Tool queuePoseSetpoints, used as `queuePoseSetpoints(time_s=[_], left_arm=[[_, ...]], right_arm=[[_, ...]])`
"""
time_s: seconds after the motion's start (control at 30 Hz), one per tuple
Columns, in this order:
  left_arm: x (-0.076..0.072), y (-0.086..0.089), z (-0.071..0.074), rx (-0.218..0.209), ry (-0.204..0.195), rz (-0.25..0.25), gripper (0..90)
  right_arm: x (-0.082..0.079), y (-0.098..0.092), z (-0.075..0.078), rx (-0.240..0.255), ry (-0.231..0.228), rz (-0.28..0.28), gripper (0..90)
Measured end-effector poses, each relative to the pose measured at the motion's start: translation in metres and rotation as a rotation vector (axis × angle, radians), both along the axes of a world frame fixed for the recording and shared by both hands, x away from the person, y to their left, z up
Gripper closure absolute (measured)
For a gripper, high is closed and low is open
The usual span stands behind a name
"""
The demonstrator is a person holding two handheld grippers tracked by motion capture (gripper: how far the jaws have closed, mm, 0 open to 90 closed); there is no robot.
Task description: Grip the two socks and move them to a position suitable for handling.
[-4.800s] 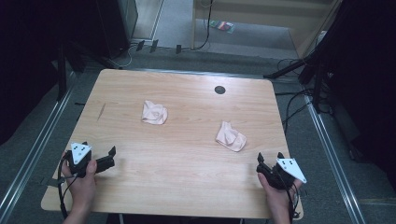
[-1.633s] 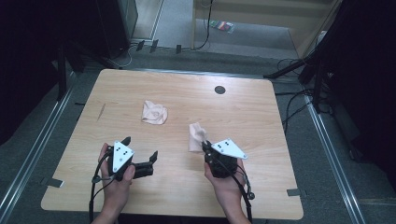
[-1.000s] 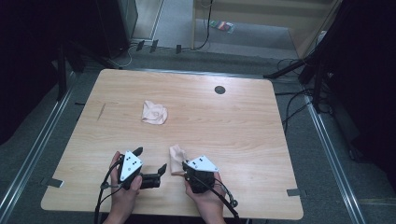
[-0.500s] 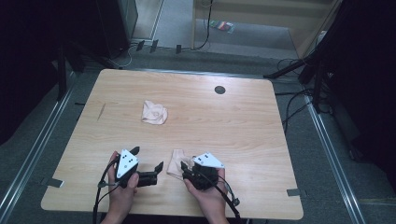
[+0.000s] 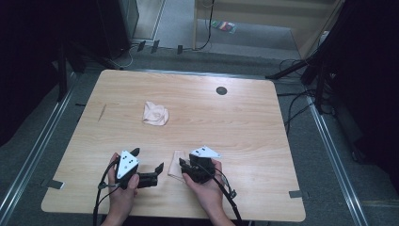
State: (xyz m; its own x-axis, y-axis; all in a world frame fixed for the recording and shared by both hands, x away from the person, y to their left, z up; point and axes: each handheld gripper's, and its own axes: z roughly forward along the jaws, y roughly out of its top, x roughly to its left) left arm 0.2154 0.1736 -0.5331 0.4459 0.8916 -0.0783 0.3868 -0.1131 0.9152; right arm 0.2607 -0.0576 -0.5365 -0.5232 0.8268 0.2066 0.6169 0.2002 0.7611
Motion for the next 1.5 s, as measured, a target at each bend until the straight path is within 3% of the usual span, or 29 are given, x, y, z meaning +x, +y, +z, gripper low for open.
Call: queuePoseSetpoints(time_s=[0.1,0.33,0.43,0.57,0.73,0.87,1.27,1.5], left_arm=[[0.000,0.001,0.000,0.000,-0.001,0.001,0.0],[0.002,0.002,0.000,-0.002,0.005,0.004,0.0],[0.002,0.001,-0.001,0.002,0.008,0.001,0.0],[0.001,0.001,-0.001,0.004,0.012,-0.001,0.0],[0.000,-0.001,-0.001,0.008,0.012,0.000,0.0],[0.001,-0.002,-0.002,0.010,0.019,-0.010,0.0],[-0.001,-0.014,-0.007,0.011,0.046,-0.076,0.0],[-0.001,-0.020,-0.009,-0.021,0.073,-0.137,0.0]], right_arm=[[-0.001,-0.001,0.002,0.008,-0.009,0.026,71.6],[-0.004,-0.002,0.005,0.013,-0.029,0.041,82.8],[-0.005,-0.001,0.005,0.009,-0.039,0.043,76.2],[-0.005,0.000,0.002,-0.025,-0.017,-0.014,63.8],[-0.008,0.001,0.000,-0.035,0.002,0.006,76.2],[-0.012,0.003,0.004,-0.033,-0.021,0.038,85.9],[-0.021,0.004,0.031,0.000,-0.098,0.078,87.2],[-0.023,0.002,0.046,0.030,-0.126,0.092,88.4]])
